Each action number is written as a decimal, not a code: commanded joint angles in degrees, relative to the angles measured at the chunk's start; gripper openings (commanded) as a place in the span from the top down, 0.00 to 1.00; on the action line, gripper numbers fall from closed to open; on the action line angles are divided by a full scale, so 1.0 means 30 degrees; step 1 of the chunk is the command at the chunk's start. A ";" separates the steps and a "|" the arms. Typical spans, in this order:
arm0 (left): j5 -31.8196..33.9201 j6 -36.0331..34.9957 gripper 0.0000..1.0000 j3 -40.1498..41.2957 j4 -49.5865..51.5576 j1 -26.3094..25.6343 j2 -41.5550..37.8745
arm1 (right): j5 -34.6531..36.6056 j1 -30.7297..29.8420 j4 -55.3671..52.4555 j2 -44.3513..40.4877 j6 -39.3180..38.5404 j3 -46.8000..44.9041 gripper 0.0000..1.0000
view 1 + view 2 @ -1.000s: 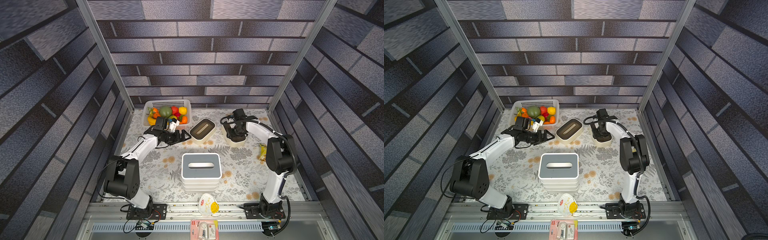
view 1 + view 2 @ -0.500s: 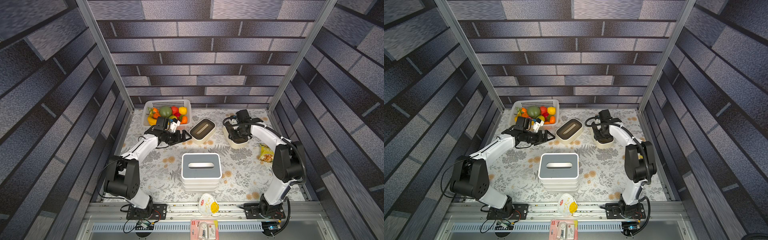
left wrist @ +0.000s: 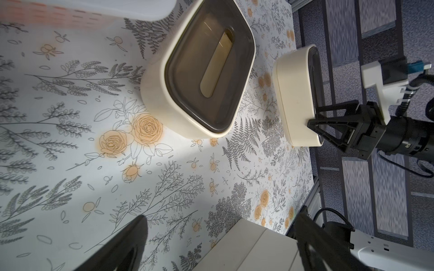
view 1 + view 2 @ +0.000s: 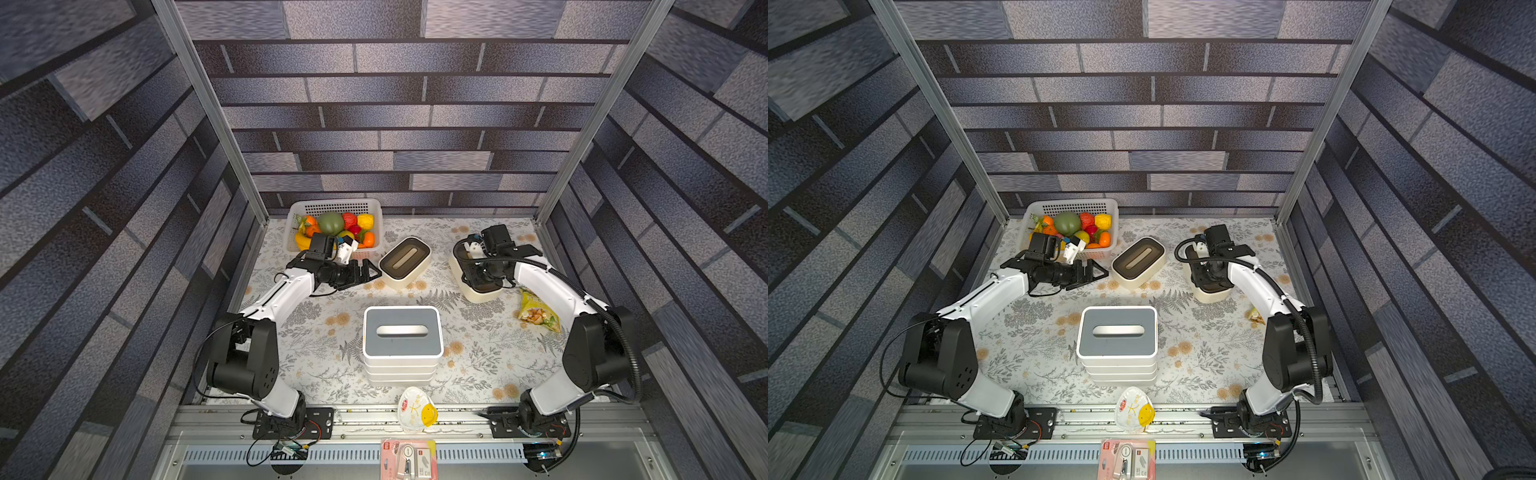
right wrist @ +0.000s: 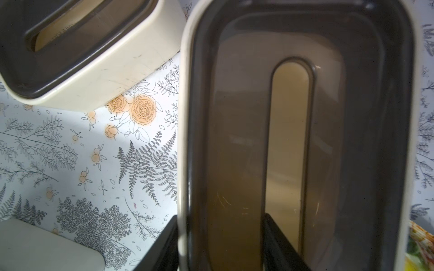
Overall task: Stack the tissue boxes
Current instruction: Pick up the tissue box from the center of the board.
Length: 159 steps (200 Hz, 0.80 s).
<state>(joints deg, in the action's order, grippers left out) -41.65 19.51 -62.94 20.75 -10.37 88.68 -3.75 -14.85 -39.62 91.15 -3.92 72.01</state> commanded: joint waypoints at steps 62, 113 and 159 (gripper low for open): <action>0.0170 -0.0467 0.00 -0.0145 -0.0009 0.1114 -0.1261 | -0.0625 0.0087 -0.0976 -0.2543 -0.0412 0.0417 0.54; 0.0042 -0.0352 0.00 0.0081 -0.0358 0.1289 -0.1669 | -0.0712 0.0087 -0.1581 -0.3164 -0.0874 0.0558 0.54; -0.0254 -0.0627 0.00 0.0314 -0.0610 0.1581 -0.2554 | -0.1843 0.0089 -0.1979 -0.3737 -0.1265 0.0887 0.55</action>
<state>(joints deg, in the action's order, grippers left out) -41.58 19.51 -62.89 20.14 -6.35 84.25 -6.66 -14.85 -45.17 83.22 -6.13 71.81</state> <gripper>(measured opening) 0.997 0.514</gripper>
